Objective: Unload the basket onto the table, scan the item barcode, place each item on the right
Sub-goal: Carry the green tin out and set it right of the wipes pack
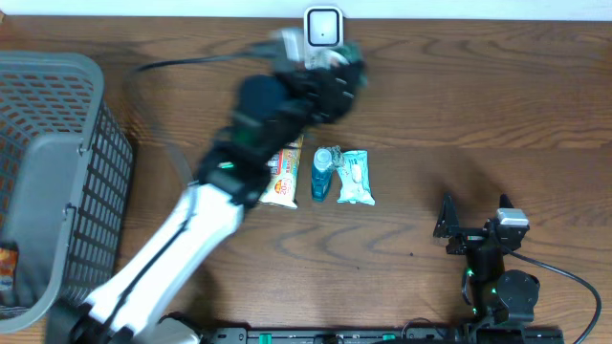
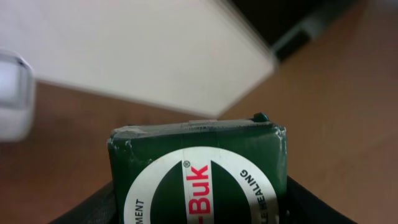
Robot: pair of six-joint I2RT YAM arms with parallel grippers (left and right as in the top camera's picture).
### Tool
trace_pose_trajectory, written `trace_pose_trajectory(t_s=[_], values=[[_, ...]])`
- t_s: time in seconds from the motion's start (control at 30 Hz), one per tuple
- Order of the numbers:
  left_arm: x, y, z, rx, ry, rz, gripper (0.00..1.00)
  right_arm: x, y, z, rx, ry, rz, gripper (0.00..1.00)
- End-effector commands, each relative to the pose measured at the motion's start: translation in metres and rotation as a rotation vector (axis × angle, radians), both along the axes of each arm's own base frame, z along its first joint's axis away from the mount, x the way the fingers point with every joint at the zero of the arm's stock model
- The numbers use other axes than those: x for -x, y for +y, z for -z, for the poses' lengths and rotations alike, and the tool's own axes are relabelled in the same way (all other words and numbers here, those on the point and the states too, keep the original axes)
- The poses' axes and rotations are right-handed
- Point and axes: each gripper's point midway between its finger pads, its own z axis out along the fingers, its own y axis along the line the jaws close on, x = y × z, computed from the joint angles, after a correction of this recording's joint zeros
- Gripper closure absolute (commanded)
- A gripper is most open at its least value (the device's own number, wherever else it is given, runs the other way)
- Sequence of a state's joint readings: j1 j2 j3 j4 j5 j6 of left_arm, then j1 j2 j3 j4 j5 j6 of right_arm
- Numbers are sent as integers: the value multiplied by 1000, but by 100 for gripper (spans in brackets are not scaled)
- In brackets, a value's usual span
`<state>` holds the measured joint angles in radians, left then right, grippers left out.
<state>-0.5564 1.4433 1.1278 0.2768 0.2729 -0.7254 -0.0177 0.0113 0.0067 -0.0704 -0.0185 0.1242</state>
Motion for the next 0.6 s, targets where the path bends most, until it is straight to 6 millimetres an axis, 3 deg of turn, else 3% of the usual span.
trace_pose_trajectory(t_s=[0.0, 0.1, 0.2, 0.57], values=[[2, -51, 46, -74, 47, 72, 37, 0, 4, 1, 9, 1, -15, 1], [10, -85, 93, -170, 78, 147, 37, 0, 4, 1, 9, 1, -15, 1], [19, -104, 123, -228, 102, 193, 37, 0, 4, 1, 9, 1, -15, 1], [58, -127, 203, -513, 113, 305, 37, 0, 4, 1, 9, 1, -15, 1]])
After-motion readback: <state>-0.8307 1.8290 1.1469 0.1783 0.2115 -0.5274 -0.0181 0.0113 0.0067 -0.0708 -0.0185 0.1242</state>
